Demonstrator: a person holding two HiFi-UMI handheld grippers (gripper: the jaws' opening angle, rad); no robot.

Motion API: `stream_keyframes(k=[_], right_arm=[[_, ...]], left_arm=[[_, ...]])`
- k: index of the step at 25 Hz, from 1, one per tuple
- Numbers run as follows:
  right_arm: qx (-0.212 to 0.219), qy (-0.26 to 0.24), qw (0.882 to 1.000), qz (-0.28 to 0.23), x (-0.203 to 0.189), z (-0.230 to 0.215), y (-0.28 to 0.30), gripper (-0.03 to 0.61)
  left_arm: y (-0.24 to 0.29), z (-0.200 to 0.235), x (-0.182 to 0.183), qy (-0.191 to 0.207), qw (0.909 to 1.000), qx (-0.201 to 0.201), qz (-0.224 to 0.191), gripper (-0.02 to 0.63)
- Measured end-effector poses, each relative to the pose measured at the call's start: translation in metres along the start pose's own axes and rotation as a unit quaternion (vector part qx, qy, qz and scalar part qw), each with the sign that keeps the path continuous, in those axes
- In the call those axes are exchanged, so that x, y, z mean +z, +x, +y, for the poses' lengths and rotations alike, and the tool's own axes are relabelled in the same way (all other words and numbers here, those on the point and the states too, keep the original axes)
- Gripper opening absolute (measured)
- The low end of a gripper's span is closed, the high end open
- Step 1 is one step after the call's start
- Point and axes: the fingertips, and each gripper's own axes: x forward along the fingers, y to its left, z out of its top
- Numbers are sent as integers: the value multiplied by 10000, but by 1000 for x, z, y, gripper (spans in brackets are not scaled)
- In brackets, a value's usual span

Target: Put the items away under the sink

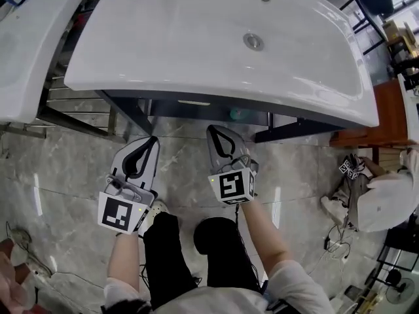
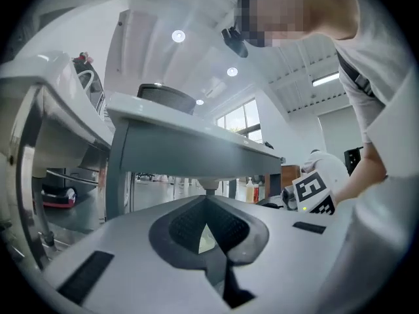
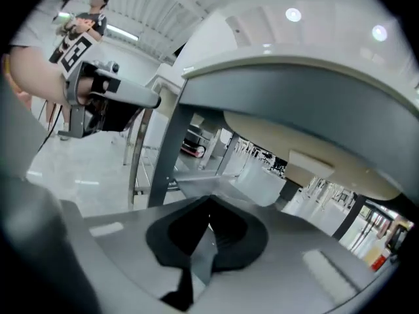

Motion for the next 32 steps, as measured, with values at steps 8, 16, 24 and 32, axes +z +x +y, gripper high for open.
stream_keyframes(k=[8,16,24,32], right_arm=[[49,722,9971,-219,74,-16,-73,12],[-30,1170,9922,-430,156,-54,-150,12],[-268,1185,9894,-791,242,-91,-210,12],[-646,1247,9841,-1091,297,-124,-254,12]], left_arm=[[-22,-23,68,-211,9992,312,122,8],[-41,-51,163,-254,9986,469,14,8],[-54,-72,262,-91,9984,464,-295,8],[-65,-83,328,-82,9970,534,-561,8]])
